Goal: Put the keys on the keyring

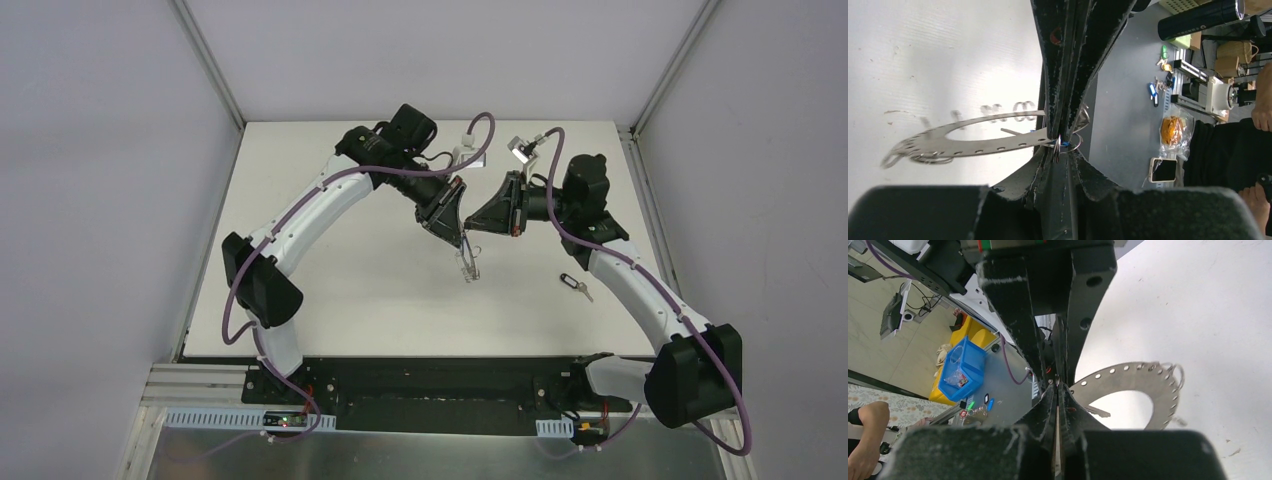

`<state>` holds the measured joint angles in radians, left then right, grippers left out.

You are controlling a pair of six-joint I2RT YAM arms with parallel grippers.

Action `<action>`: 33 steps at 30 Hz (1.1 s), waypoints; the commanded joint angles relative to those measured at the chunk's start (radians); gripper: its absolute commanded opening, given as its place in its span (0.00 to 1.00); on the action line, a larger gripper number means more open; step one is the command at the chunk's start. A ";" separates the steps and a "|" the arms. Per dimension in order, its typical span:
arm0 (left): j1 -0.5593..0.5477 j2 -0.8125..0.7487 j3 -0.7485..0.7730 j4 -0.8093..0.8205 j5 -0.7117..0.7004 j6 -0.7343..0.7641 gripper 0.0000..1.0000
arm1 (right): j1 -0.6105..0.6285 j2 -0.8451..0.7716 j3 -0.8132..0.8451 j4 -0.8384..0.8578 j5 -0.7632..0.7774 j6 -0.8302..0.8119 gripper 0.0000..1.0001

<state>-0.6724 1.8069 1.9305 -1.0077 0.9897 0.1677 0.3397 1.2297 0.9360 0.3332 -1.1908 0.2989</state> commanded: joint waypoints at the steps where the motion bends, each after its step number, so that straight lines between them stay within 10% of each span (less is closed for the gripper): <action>1: 0.028 -0.064 -0.016 0.034 0.040 -0.006 0.17 | -0.016 -0.036 -0.006 0.071 -0.028 0.013 0.00; 12: 0.056 -0.096 -0.077 0.090 0.037 -0.030 0.29 | -0.024 -0.046 0.004 0.072 -0.052 0.026 0.00; 21: 0.033 -0.157 -0.240 0.272 0.055 -0.093 0.64 | -0.029 -0.044 0.004 0.071 -0.050 0.025 0.00; 33: 0.004 -0.201 -0.362 0.475 0.030 -0.152 0.65 | -0.031 -0.037 -0.001 0.071 -0.050 0.026 0.00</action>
<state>-0.6594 1.6539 1.5852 -0.6380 1.0115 0.0437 0.3153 1.2236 0.9310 0.3443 -1.2133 0.3138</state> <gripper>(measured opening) 0.671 0.006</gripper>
